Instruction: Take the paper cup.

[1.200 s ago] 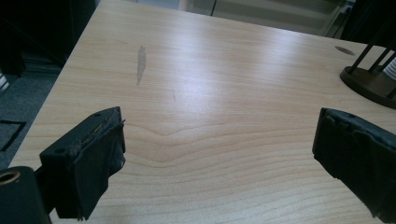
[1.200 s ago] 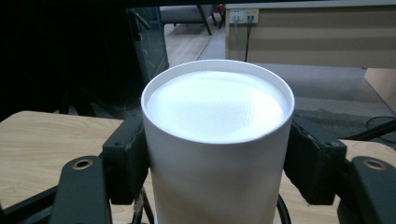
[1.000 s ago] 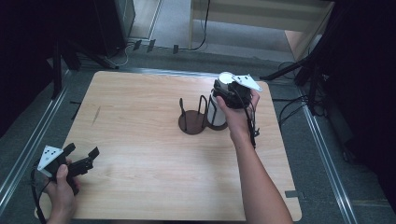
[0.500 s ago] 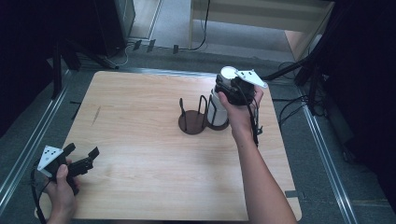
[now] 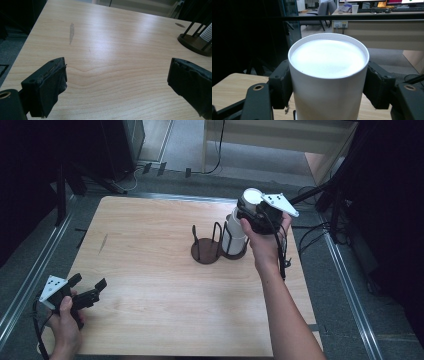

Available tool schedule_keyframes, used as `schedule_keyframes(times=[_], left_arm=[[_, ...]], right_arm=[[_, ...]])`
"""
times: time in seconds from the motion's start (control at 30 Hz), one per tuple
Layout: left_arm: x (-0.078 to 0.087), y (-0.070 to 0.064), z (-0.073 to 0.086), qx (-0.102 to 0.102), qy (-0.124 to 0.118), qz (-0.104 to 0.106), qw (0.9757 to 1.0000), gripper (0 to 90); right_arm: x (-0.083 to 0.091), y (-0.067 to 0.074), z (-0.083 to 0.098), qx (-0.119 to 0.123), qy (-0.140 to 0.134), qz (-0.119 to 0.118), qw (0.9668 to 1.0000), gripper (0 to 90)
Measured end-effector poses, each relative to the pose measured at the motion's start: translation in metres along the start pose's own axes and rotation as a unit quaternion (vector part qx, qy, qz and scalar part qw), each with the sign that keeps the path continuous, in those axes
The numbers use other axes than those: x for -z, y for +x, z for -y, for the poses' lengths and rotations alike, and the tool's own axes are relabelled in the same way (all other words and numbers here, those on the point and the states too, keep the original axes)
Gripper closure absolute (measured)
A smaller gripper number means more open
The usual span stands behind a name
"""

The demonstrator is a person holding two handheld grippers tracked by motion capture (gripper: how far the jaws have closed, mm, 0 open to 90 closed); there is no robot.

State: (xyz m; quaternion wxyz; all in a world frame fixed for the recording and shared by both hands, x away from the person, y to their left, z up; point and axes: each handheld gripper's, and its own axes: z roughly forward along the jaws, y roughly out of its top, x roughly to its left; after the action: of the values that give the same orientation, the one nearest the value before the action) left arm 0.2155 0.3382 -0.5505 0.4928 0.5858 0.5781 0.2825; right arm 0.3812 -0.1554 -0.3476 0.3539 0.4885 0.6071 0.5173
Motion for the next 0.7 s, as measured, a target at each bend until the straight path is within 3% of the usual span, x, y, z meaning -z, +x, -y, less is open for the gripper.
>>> schedule_keyframes(times=[0.27,0.37,0.63,0.7], left_arm=[[0.003,-0.004,-0.002,-0.018,0.0,-0.005,0.9998,2.8],[0.002,-0.014,-0.003,-0.051,0.007,-0.009,0.9986,2.8],[-0.001,-0.031,-0.009,-0.053,0.004,0.021,0.9984,2.7],[-0.003,-0.041,-0.013,-0.05,0.002,0.038,0.998,2.8]], right_arm=[[0.02,0.0,-0.001,0.002,-0.005,-0.012,0.9999,32.1],[0.031,-0.001,0.006,0.0,0.0,-0.018,0.9998,32.1],[0.046,-0.004,0.021,0.002,0.01,-0.021,0.9997,32.1],[0.054,-0.003,0.025,0.005,0.013,-0.019,0.9997,32.1]])
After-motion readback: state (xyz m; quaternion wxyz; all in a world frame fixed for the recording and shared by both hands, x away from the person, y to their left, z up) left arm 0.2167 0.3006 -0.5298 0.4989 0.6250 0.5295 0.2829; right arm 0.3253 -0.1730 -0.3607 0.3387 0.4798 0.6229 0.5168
